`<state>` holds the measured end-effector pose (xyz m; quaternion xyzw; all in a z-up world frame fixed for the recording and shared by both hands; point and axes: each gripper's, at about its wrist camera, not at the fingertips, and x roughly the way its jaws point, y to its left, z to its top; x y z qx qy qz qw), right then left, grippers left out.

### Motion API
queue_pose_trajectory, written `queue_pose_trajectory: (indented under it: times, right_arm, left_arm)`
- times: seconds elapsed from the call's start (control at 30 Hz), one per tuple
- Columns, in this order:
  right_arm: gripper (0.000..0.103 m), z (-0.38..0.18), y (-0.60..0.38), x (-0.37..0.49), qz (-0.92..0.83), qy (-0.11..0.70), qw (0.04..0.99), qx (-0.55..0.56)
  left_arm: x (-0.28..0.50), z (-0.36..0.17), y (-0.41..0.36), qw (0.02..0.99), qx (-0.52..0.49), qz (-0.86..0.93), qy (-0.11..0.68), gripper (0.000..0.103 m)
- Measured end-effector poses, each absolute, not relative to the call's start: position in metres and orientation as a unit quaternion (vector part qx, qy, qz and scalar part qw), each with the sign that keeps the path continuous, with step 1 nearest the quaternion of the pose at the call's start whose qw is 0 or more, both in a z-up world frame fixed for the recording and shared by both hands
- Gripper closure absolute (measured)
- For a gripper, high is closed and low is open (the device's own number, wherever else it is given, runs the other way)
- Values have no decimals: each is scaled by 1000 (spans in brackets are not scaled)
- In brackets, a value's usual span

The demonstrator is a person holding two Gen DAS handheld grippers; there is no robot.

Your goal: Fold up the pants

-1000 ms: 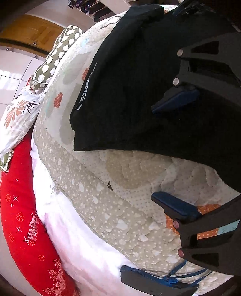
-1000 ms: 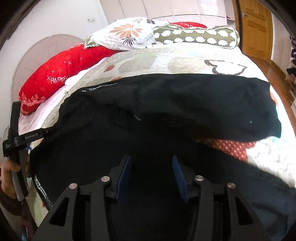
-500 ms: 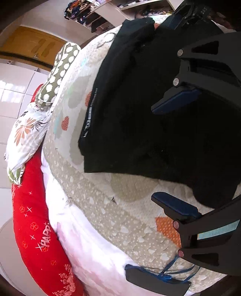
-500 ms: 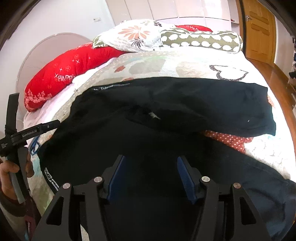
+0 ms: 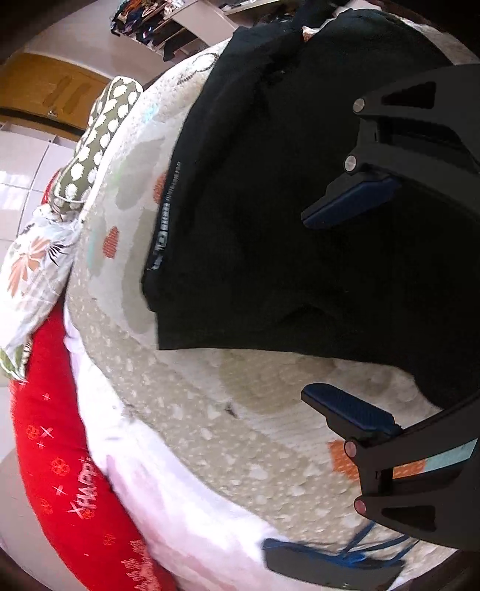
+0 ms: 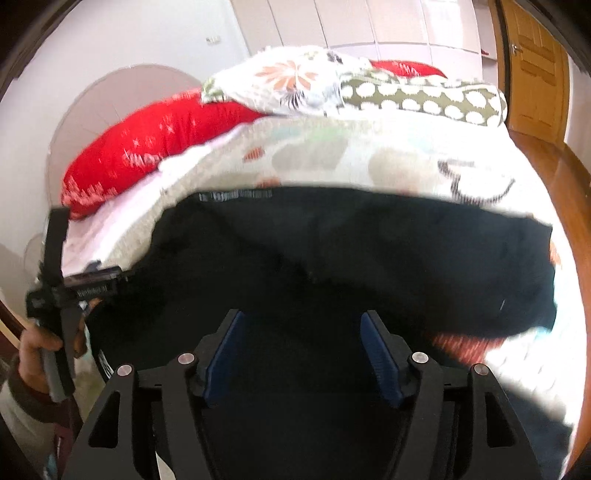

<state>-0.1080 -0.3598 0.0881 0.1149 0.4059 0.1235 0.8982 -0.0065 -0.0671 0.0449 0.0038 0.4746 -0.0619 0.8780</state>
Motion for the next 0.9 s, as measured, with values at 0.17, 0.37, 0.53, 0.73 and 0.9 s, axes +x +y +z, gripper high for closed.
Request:
queue_pose_trajectory:
  times: [0.17,0.37,0.53,0.73,0.9]
  right_arm:
    - [28,112,-377,-83,109,378,916,79]
    - [25,108,-395,-26,106,409,906,7]
    - [25,88,-392,10,127,429,893,-53]
    - [25,59,-394,44,135,462,865,-139]
    - [29,41,-403,67,153,489,847,-140]
  left_arm:
    - [9,55,-69,879,20,-83,469,16]
    - [52,68,-76,873,31,-160,460,12]
    - [111,61,-87,857,53,-189,477,12]
    - [153,38,-115,836,141,-207,489,12]
    - [164,21,-131,820,179,-221,496,12]
